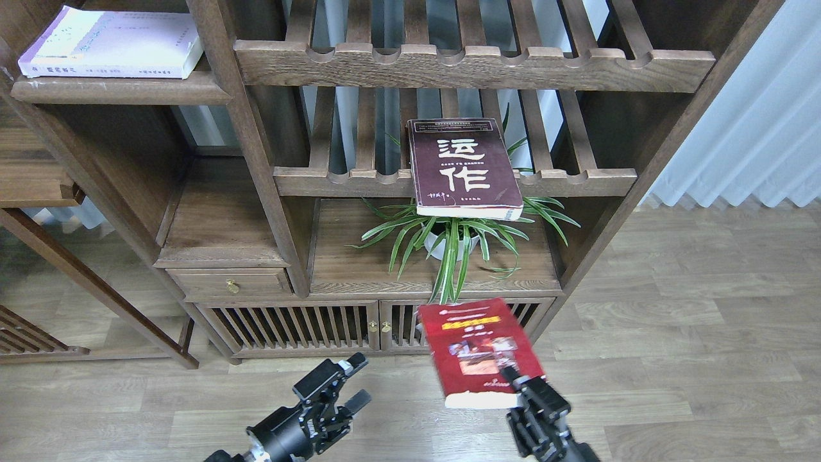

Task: Organize books on shelf
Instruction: 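Grasp the red book with both grippers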

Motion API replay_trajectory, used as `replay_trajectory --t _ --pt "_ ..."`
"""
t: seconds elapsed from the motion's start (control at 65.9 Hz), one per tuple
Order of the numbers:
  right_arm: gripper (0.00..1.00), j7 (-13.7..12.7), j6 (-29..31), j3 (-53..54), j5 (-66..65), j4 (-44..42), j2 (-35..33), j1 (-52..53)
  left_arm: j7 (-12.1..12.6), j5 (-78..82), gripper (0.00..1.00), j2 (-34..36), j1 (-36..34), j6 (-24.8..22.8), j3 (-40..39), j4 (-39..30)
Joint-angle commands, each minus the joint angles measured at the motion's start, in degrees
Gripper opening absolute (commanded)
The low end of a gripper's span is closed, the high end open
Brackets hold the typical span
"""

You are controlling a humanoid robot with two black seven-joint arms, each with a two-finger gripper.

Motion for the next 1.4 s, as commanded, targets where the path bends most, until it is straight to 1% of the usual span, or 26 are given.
replay_trajectory --t 0.0,0.228,0.304,0.364,0.455,0.471,0.486,0.546,0.592,0.637,0.698,0.835,0.85,0.911,1.093,1.169,1.229,1.32,1.336,1.351,1.366,1.381 --pt "0.05 -0.69 0.01 -0.30 -0.49 -0.27 0.09 0.19 -1.05 0.00 0.96 -0.12 -0.01 0.01 1.30 0.01" --pt "0.06 -2.01 0.01 -2.50 -0.49 -0.27 0.18 0.37 -1.40 0.09 0.94 -0.12 -0.10 0.01 3.41 0.27" --pt "0.06 -3.50 0.01 -3.73 -0.58 -0.18 0.44 0.46 -1.75 0.00 0.90 -0.12 -0.10 0.01 3.85 0.19" --pt "0.06 -4.21 0.01 -3.99 -0.67 -0.18 0.44 0.55 -2.54 0.00 0.88 -0.12 -0.10 0.01 4.21 0.10" --pt "0.06 -4.30 0.01 -3.99 -1.55 -0.09 0.44 0.55 -5.09 0.00 0.82 -0.12 -0.10 0.01 4.56 0.10" --pt "0.06 -4.30 0.01 -3.99 -1.72 -0.09 0.44 0.55 -6.48 0.00 0.78 -0.12 -0.10 0.01 5.34 0.10" --pt "0.06 -4.30 0.01 -4.08 -1.72 -0.09 0.44 0.46 -6.85 0.00 0.77 -0.12 -0.10 0.01 5.52 0.10" --pt "0.06 -4.30 0.01 -4.08 -1.90 0.00 0.44 0.46 -7.46 0.00 0.73 -0.12 -0.10 0.01 6.23 0.10" --pt "0.06 -4.30 0.01 -4.43 -2.25 0.00 0.44 0.54 -7.64 0.00 0.67 -0.12 -0.10 0.01 7.02 0.10" --pt "0.06 -4.30 0.01 -4.61 -2.51 0.08 0.44 0.55 -7.64 0.00 0.63 -0.12 -0.19 0.01 7.46 0.10" --pt "0.06 -4.30 0.01 -4.61 -3.21 0.08 0.53 0.55 -7.64 0.00 0.55 -0.12 -0.27 0.01 7.98 0.10" --pt "0.06 -4.30 0.01 -4.70 -3.74 0.08 0.44 0.55 -7.29 0.09 0.45 -0.12 -0.71 0.01 8.60 -0.08" --pt "0.06 -4.30 0.01 -4.70 -3.74 0.08 0.53 0.55 -7.29 0.09 0.42 -0.12 -0.80 0.01 8.78 -0.08" --pt "0.06 -4.30 0.01 -4.61 -3.74 0.08 0.44 0.55 -7.29 0.09 0.35 -0.12 -0.89 0.01 8.95 -0.08" --pt "0.06 -4.30 0.01 -4.52 -3.74 0.00 0.44 0.55 -7.20 0.09 0.19 -0.12 -0.89 0.01 9.48 -0.08" --pt "0.07 -4.30 0.01 -4.43 -3.74 0.00 0.44 0.55 -7.20 0.00 0.10 -0.12 -0.89 0.01 9.66 -0.08" --pt "0.08 -4.21 0.01 -4.34 -3.66 0.00 0.44 0.55 -7.11 0.09 0.09 -0.12 -0.89 0.01 9.66 -0.08" --pt "0.13 -4.12 0.01 -4.43 -3.66 -0.09 0.44 0.55 -7.03 0.00 0.09 -0.12 -0.98 0.01 9.66 -0.08" --pt "0.17 -4.03 0.01 -4.43 -3.66 -0.09 0.53 0.55 -7.03 0.00 0.08 -0.12 -1.15 0.01 9.57 -0.08" --pt "0.19 -3.94 0.01 -4.43 -3.66 -0.09 0.44 0.55 -7.03 0.00 0.08 -0.12 -1.15 0.01 9.48 -0.08" --pt "0.27 -3.94 0.01 -4.52 -3.66 -0.09 0.44 0.55 -7.03 0.00 0.08 -0.12 -1.15 0.01 9.39 -0.08" --pt "0.39 -3.94 0.01 -4.52 -3.83 -0.09 0.53 0.63 -7.03 0.00 0.08 -0.12 -1.24 0.01 9.31 -0.08"
